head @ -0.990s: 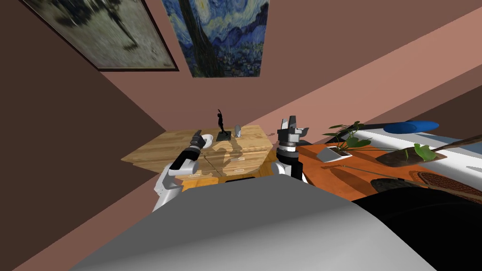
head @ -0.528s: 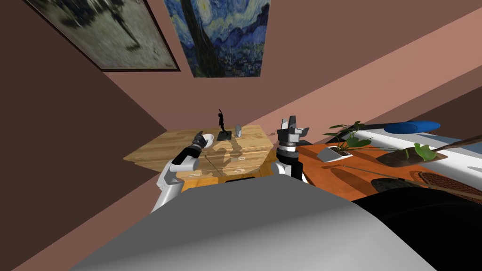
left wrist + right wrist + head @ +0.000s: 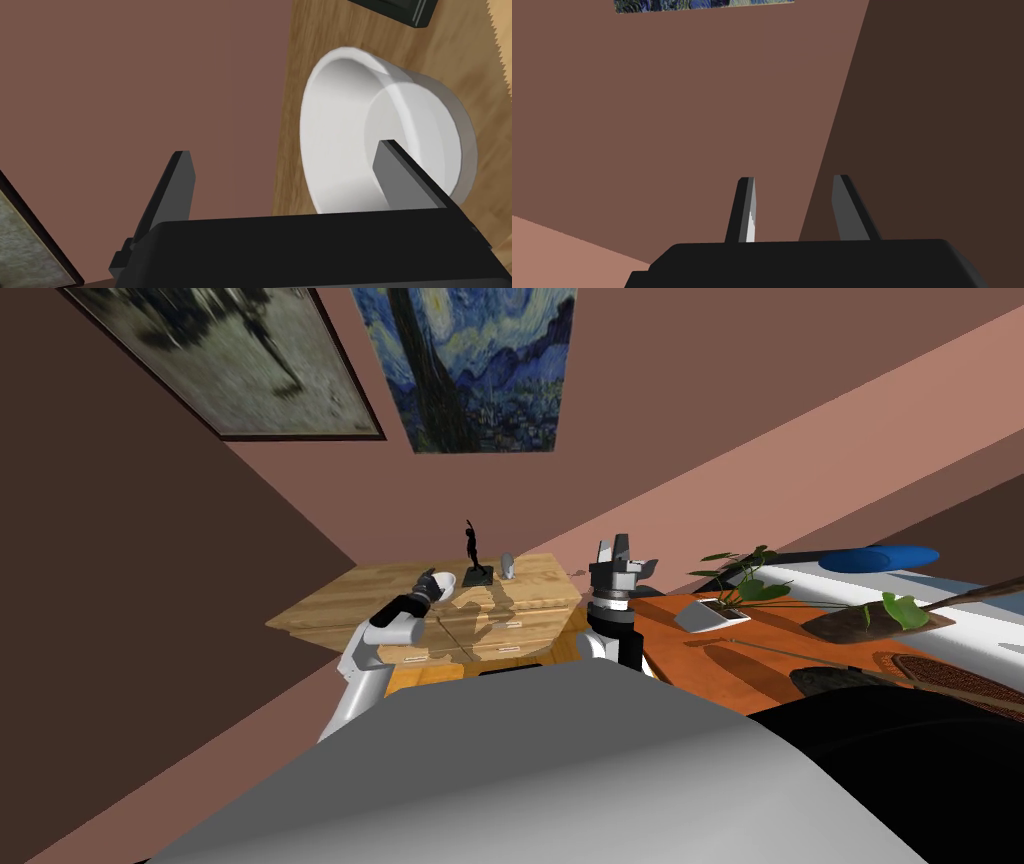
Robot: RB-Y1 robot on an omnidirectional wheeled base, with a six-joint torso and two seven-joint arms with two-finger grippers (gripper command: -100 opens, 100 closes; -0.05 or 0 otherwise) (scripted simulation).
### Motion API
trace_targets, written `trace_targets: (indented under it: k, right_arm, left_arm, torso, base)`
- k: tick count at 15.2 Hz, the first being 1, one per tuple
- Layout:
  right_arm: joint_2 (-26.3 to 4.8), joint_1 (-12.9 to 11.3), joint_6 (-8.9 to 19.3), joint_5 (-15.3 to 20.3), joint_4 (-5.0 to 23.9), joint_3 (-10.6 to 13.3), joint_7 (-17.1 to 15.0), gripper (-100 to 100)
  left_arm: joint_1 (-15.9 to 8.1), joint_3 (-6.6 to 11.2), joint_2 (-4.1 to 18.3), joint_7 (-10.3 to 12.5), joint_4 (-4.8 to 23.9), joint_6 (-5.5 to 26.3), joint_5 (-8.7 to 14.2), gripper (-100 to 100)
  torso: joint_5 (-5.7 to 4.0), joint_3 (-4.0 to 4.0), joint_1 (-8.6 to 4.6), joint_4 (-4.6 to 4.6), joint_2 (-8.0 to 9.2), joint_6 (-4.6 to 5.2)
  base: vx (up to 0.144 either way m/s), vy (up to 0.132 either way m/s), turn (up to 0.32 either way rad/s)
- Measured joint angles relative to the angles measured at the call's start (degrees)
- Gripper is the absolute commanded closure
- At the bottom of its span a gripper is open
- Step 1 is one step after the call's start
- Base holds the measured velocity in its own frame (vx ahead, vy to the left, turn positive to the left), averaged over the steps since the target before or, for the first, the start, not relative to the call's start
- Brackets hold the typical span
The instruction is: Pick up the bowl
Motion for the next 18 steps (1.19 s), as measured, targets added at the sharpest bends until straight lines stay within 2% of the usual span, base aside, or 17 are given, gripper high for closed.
trace_targets:
  k: [10, 18]
  right_arm:
    - [0.0, 0.0, 0.0, 0.0, 0.0, 0.0, 0.0, 0]
    - [0.0, 0.0, 0.0, 0.0, 0.0, 0.0, 0.0, 0]
  left_arm:
    - [-4.0, -0.01, 0.4, 2.2, 2.0, 11.0, 2.1, -100]
    - [-8.1, 0.16, 0.8, 4.2, 4.0, 20.2, 4.5, -100]
  torso:
    - [0.00, -0.01, -0.01, 0.00, -0.01, 0.00]
    - [0.00, -0.02, 0.02, -0.01, -0.04, 0.00]
  base:
    - [0.000, 0.013, 0.005]
    - [0.007, 0.019, 0.006]
